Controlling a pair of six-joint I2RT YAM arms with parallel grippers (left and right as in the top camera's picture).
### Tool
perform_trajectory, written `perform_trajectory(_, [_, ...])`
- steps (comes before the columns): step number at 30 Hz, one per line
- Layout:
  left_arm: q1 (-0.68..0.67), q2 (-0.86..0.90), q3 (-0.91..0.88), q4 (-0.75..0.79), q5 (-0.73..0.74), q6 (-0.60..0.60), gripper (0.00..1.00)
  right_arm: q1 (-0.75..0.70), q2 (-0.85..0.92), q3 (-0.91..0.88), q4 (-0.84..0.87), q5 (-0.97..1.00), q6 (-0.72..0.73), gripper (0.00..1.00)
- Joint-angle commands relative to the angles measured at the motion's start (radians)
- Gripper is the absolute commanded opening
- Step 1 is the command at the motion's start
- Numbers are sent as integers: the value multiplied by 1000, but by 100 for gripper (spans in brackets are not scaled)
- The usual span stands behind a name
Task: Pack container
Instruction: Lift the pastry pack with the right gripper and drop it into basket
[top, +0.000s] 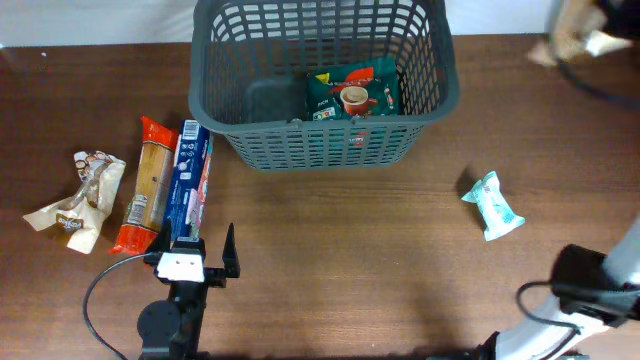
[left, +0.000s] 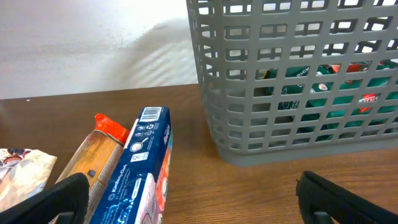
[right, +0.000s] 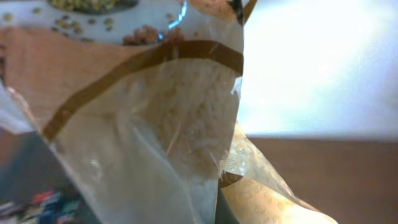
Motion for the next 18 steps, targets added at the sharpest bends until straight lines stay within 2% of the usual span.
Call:
perform_trajectory(1, [-3,-6,-6,1,11,-6,99,171,-27,65,24,-104,51,3])
perform_trajectory(4, [-3,-6,-6,1,11,-6,99,322,-20,61,71,-33,86,4])
perform_trajectory(11, [-3,-6,-6,1,11,-6,99,651,57,58,116,314,159,3])
perform_trajectory(18, [-3,-6,-6,1,11,-6,99,843,253,52,223,436,207,3])
